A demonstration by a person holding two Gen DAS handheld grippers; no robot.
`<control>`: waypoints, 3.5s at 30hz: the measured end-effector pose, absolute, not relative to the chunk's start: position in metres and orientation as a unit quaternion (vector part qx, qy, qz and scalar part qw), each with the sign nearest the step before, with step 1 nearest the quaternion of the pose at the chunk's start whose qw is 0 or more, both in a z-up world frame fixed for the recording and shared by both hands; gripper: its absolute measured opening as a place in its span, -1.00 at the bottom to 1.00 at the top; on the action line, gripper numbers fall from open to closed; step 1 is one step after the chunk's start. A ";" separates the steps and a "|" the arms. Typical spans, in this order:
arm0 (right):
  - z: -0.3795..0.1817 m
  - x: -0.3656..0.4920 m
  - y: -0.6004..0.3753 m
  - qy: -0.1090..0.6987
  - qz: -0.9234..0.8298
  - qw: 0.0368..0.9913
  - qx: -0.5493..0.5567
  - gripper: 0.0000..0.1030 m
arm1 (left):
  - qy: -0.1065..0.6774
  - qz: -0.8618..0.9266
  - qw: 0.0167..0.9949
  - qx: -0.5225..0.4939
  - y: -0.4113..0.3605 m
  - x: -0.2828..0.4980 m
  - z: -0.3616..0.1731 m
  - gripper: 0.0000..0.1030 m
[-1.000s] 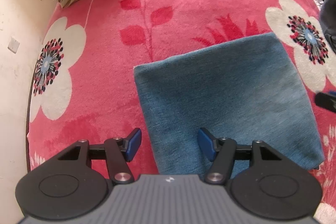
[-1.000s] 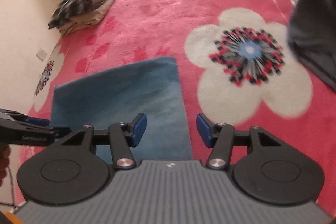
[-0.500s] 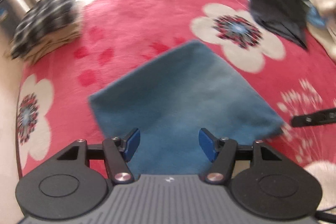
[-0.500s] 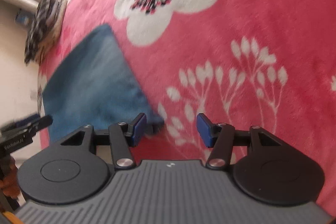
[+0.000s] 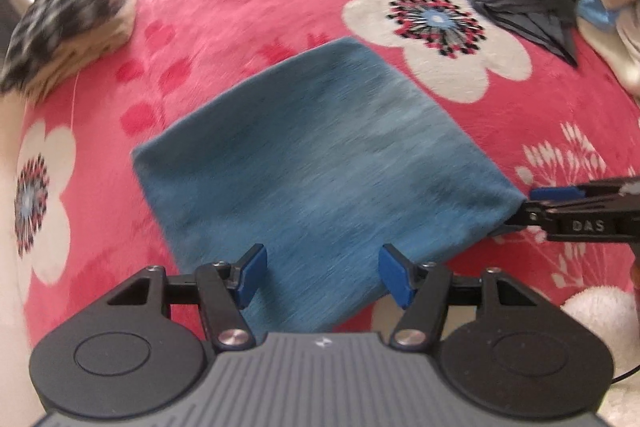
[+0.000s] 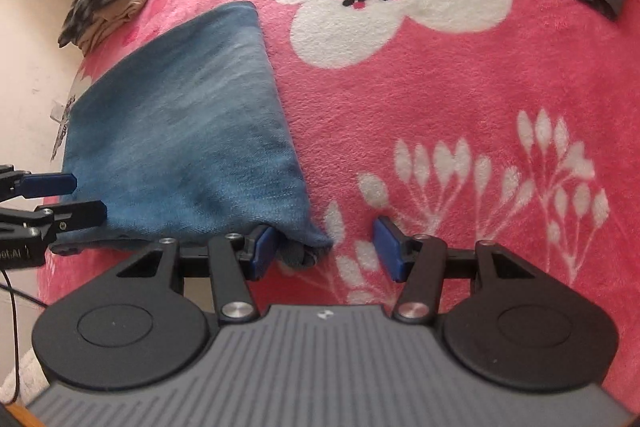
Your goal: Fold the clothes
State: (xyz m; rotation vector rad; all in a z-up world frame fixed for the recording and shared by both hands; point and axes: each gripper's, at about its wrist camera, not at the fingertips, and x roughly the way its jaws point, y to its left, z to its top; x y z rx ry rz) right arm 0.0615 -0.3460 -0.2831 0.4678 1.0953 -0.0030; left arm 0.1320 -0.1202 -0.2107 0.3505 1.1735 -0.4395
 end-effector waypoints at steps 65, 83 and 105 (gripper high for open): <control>-0.274 0.032 -0.351 0.515 -0.019 0.801 0.305 -0.06 | 0.440 -0.289 0.757 0.388 -0.222 0.093 -0.230 0.31; -0.268 0.036 -0.341 0.506 0.004 0.816 0.280 -0.63 | 0.349 -0.346 0.722 0.486 -0.224 0.055 -0.254 -0.46; -0.243 0.047 -0.293 0.504 0.076 0.855 0.099 -0.89 | 0.378 -0.347 0.786 0.346 -0.202 0.078 -0.223 -0.84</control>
